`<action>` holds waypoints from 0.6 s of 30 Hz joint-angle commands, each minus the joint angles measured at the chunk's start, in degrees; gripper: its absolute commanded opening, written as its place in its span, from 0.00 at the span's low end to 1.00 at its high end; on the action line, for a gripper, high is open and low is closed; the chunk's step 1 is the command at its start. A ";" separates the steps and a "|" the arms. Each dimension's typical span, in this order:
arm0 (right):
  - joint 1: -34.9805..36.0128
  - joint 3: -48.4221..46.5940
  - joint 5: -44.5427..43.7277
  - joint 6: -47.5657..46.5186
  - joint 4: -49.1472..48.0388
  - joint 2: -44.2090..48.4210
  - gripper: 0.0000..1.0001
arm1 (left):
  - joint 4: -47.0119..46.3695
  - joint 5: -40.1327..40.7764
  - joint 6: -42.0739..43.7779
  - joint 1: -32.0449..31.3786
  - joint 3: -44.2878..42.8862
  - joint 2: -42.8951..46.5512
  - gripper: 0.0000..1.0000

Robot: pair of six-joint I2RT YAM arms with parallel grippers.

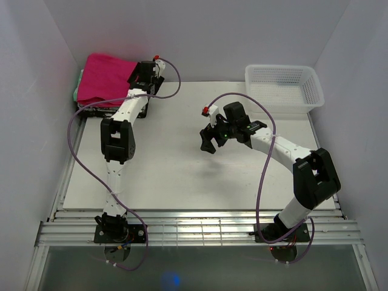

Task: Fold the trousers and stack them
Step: Neatly place the folded trousers to the corner

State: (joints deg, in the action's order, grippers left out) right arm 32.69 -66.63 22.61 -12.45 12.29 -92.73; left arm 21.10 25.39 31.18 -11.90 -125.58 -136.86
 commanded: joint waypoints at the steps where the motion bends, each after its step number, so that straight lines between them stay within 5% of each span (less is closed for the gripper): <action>1: -0.17 -2.18 -0.72 -1.26 -0.08 1.23 0.90 | 4.80 -6.04 -5.85 0.12 -0.28 12.65 0.98; 5: -0.43 -4.64 -1.69 -2.93 1.06 1.15 0.90 | 12.11 -16.92 -13.50 1.61 -0.37 20.39 0.98; 11: -4.38 -6.14 -1.43 -3.55 2.29 3.25 0.90 | 26.50 -48.11 -23.96 12.49 0.76 28.21 0.98; 12: -6.13 -6.14 -1.43 -3.37 2.82 4.04 0.90 | 27.66 -54.33 -24.67 14.60 2.43 29.27 0.98; 18: -14.91 -1.33 0.68 -2.67 5.19 10.19 0.90 | 29.96 -62.11 -25.20 19.37 25.79 41.21 0.98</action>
State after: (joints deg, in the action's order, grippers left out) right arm 21.89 -70.17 21.50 -15.18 16.10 -88.12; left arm 43.79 -25.10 8.47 7.97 -109.21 -97.97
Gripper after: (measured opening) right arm 0.904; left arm 0.975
